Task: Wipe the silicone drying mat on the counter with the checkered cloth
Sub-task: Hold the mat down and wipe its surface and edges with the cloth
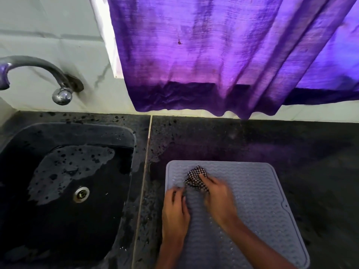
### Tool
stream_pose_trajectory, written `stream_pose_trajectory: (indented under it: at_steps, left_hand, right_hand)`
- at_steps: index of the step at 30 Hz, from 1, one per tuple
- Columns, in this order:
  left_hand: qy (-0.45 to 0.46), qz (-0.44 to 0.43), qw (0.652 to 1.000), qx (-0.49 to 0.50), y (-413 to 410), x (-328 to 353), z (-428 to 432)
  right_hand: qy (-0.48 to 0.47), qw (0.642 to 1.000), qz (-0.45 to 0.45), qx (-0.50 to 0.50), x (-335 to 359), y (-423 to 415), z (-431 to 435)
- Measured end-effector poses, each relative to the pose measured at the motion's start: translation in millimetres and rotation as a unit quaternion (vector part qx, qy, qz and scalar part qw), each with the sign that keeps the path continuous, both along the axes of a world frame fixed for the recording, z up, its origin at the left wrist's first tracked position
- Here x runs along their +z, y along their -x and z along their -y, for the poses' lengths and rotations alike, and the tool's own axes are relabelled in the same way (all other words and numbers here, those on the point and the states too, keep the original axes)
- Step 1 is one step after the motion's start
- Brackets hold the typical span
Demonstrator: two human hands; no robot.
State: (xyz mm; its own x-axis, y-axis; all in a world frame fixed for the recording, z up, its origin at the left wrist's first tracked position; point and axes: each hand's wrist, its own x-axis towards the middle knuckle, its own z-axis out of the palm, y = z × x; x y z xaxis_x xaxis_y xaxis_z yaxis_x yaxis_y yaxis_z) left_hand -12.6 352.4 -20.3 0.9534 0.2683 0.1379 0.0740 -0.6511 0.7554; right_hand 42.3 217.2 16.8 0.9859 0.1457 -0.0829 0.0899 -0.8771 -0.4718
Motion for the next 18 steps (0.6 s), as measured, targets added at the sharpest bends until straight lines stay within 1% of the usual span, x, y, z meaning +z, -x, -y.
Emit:
stream_pose_trajectory:
  at_steps: [2,4,6,8,11,15,18]
  left_hand:
    - [-0.014,0.023,1.0,-0.009,1.1,-2.5,-0.3]
    - [-0.029,0.028,0.999,-0.019,1.9,-5.7,-0.3]
    - [-0.04,0.024,0.999,-0.024,2.6,-8.2,0.7]
    - [-0.043,0.019,0.999,-0.019,2.9,-9.6,1.1]
    - [-0.041,0.041,0.998,-0.008,2.1,-9.7,2.4]
    - [-0.016,0.051,0.999,0.011,1.4,-8.8,3.4]
    - [-0.008,0.048,0.999,0.006,0.4,-8.9,3.8]
  right_hand:
    - [-0.049,0.998,0.035,-0.003,2.4,-10.6,0.4]
    - [-0.04,0.998,0.037,0.027,4.4,-17.0,-7.3]
    - [0.04,0.996,0.013,0.073,3.0,-19.1,-19.1]
    - [0.115,0.99,0.013,0.079,-2.2,-18.1,-29.0]
    - [0.151,0.987,0.018,0.054,-5.4,-18.2,-32.4]
    - [0.15,0.987,0.007,0.054,-5.2,-28.3,-31.1]
    - [0.121,0.992,-0.017,0.02,-0.7,-34.4,-44.3]
